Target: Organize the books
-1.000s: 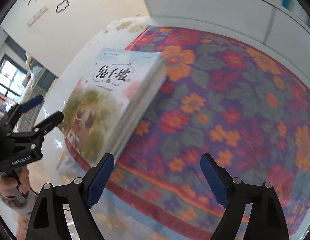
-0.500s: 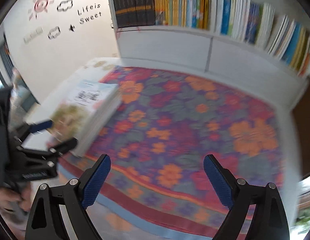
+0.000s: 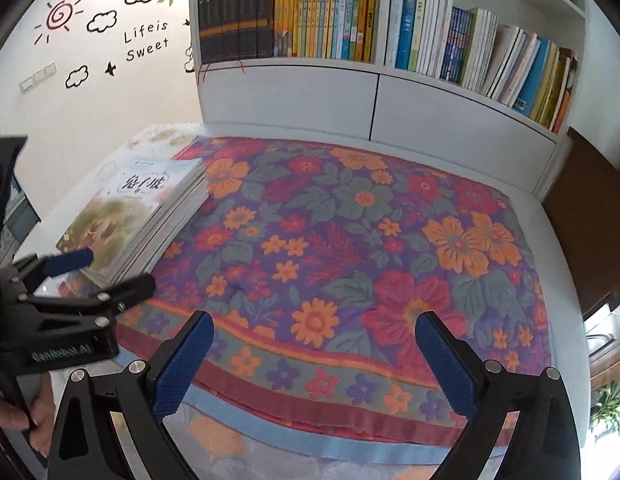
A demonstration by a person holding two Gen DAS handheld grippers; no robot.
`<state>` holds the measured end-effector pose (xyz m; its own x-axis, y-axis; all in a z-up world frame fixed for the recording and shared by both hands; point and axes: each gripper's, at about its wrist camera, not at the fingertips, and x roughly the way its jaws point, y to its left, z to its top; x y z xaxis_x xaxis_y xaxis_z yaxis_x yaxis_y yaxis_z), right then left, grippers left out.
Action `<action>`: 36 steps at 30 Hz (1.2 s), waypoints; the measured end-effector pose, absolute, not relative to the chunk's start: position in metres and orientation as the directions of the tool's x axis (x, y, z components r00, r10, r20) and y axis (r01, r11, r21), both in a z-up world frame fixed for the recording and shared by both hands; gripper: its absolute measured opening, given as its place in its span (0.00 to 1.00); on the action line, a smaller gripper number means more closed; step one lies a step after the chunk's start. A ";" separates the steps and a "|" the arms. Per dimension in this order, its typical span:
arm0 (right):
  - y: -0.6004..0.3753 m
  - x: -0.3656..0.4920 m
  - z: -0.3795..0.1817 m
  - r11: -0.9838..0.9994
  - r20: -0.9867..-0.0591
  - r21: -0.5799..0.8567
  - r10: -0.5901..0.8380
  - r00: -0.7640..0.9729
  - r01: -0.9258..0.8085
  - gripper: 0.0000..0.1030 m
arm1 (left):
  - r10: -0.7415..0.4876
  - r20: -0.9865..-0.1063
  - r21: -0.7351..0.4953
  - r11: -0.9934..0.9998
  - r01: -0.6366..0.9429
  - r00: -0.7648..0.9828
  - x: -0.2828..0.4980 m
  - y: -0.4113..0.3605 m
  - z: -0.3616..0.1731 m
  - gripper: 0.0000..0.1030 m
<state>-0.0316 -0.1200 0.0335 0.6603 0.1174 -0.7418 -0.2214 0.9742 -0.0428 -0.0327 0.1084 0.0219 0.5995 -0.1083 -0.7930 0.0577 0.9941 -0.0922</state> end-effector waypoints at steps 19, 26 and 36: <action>-0.110 -0.019 0.014 0.964 -0.747 0.071 0.222 0.627 -0.256 0.98 | -0.050 -0.787 -0.035 0.999 0.037 0.614 -0.034 0.111 0.006 0.95; -0.116 -0.016 0.013 0.965 -0.747 0.099 0.232 0.622 -0.241 0.98 | -0.053 -0.786 -0.026 0.998 0.053 0.616 -0.035 0.104 0.007 0.95; -0.115 -0.020 0.016 0.962 -0.737 0.113 0.249 0.629 -0.249 0.98 | -0.042 -0.783 -0.006 0.998 0.060 0.621 -0.037 0.098 0.009 0.95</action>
